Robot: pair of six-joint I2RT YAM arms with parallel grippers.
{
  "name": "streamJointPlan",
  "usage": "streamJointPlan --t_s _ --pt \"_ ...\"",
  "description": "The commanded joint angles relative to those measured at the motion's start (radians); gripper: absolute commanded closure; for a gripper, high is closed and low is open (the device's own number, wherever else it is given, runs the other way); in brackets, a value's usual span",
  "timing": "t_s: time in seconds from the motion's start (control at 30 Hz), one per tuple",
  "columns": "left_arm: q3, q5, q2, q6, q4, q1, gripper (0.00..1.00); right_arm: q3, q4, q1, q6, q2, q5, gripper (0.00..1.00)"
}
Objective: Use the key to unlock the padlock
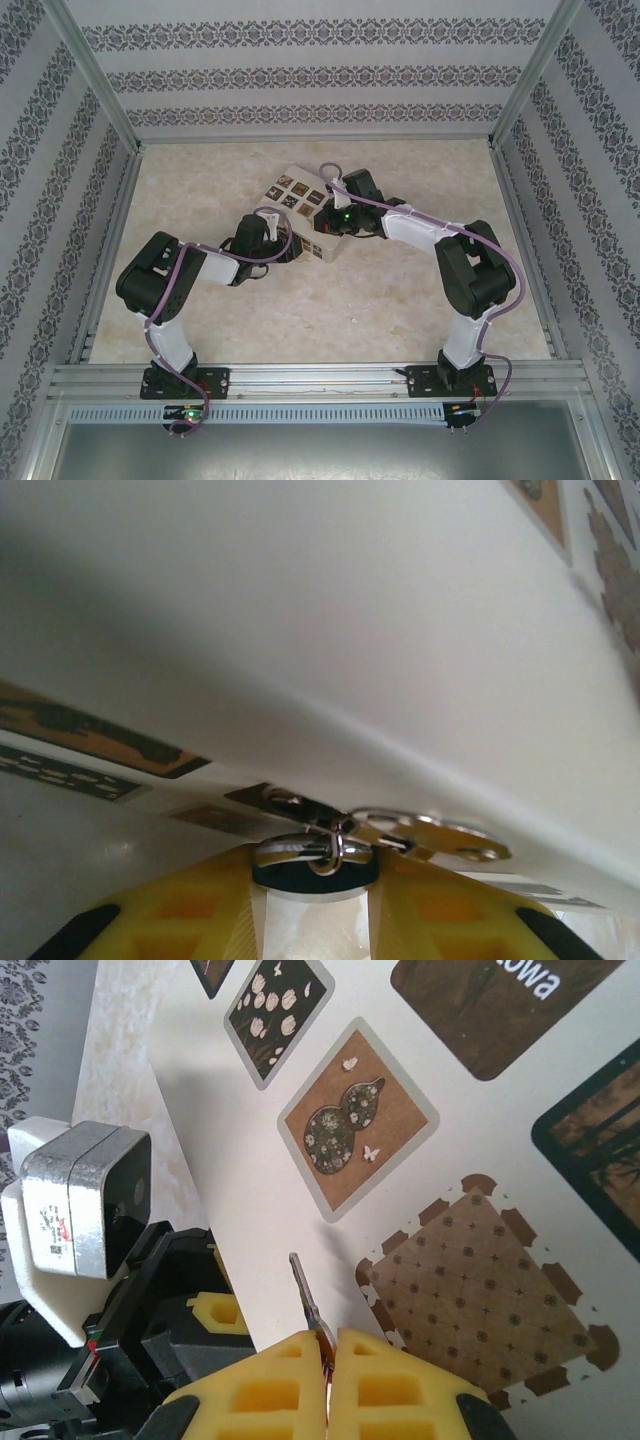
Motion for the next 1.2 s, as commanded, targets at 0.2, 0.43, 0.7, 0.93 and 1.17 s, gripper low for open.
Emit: streamJointPlan --t_s 0.2,0.43,0.7,0.93,1.17 --pt "0.025 0.003 -0.012 -0.011 0.040 -0.010 0.73 -0.014 -0.037 0.015 -0.040 -0.129 0.016 1.00" --pt "0.048 0.063 -0.068 -0.025 -0.043 -0.011 0.73 -0.167 0.032 0.043 -0.126 -0.313 0.077 1.00" --pt "0.103 0.150 -0.107 -0.069 -0.171 -0.011 0.73 -0.422 0.162 0.144 -0.182 -0.475 0.240 1.00" --pt "0.164 0.226 -0.112 -0.110 -0.290 -0.010 0.74 -0.579 0.309 0.228 -0.195 -0.518 0.389 1.00" --pt "0.197 0.249 -0.123 -0.125 -0.353 -0.010 0.74 -0.633 0.415 0.287 -0.192 -0.476 0.530 1.00"
